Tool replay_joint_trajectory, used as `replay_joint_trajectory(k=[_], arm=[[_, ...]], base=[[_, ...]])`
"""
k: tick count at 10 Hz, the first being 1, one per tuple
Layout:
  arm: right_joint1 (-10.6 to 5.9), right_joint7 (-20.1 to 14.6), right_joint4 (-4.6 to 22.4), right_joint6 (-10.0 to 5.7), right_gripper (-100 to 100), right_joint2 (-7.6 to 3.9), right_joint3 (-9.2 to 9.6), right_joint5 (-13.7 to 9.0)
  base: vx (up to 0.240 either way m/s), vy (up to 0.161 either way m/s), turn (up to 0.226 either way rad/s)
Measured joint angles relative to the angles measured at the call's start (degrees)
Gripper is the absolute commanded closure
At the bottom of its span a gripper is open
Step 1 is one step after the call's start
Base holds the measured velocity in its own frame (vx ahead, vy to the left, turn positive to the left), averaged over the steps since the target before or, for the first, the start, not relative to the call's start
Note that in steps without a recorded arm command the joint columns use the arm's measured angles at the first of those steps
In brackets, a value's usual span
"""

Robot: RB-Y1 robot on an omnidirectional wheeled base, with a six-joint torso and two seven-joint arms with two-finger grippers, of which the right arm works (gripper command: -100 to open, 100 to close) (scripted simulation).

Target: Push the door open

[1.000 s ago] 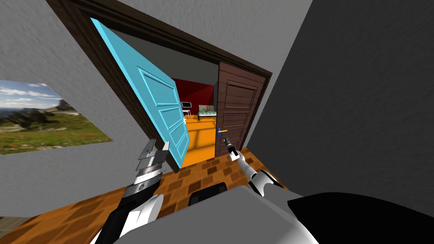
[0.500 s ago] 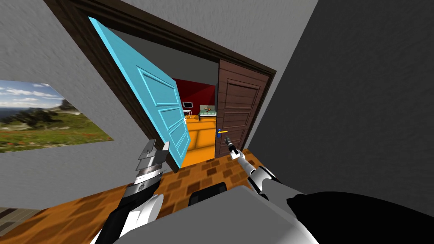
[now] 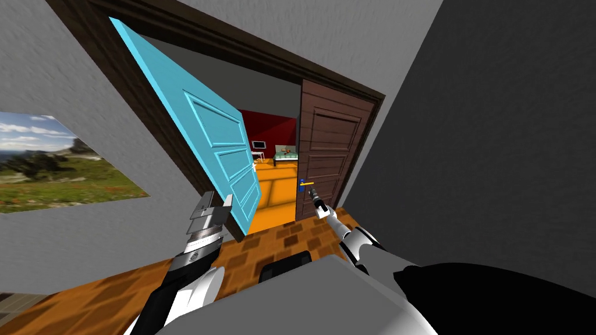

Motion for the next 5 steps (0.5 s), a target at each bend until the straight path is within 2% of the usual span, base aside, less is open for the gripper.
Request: replay_joint_trajectory(k=[4,5], arm=[[-0.27,0.4,0.7,-0.08,-100,0.36,-0.83,0.0],[-0.38,0.5,0.9,-0.13,-100,0.43,-0.99,0.0]], base=[[0.201,0.001,0.032],[0.082,0.003,0.006]])
